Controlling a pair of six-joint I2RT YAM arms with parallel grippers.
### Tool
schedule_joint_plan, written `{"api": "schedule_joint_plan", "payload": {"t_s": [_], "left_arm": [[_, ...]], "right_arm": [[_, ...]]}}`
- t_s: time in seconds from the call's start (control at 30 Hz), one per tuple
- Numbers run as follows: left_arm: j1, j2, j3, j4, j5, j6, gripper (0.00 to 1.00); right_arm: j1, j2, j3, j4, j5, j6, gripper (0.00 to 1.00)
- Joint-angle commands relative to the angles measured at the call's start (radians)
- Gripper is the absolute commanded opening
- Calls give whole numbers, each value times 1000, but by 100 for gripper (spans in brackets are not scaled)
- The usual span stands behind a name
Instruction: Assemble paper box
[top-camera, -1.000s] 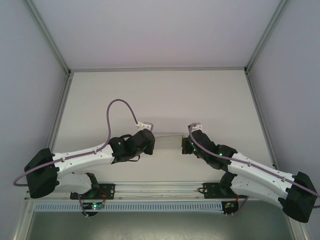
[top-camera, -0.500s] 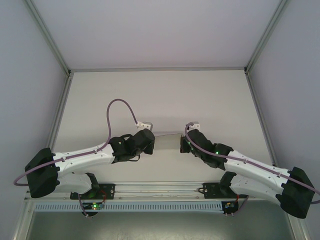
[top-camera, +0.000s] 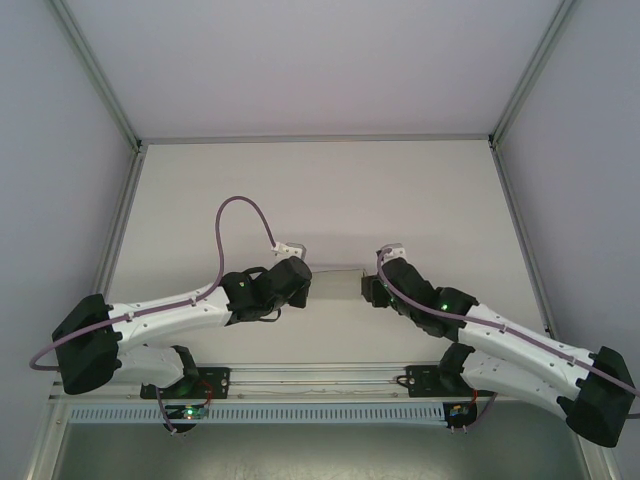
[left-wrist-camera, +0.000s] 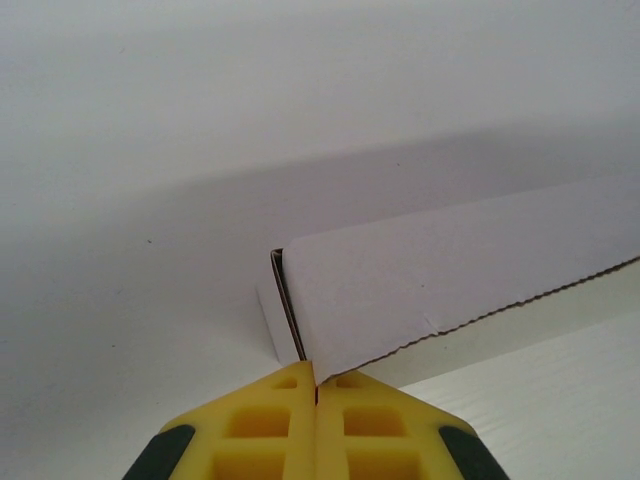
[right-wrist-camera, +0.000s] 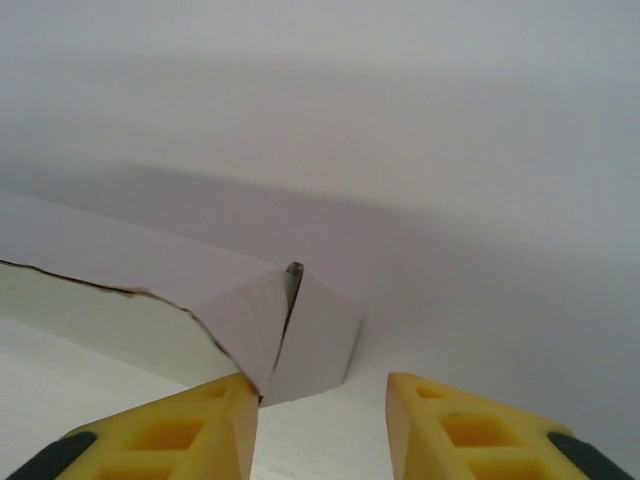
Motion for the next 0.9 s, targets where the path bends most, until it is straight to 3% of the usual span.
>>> {"api": "schedule_joint_plan", "payload": {"t_s": [0.0,0.3,0.6,0.87], "left_arm": [[-6,32,-2,-133,-15,5,0],[-7,24,-5,-141,-15,4,0],[-7,24,3,-144,-7,12,0],[-7,20,9,-130,6,36,0]], "right_arm": [[-10,-3,78,-6,-20,-73,44],[-11,48,99,-50,-21,-70,39],[-11,64,77,-18,-47,-90,22],[-13,145,109,-36,-32,-86,12]]}}
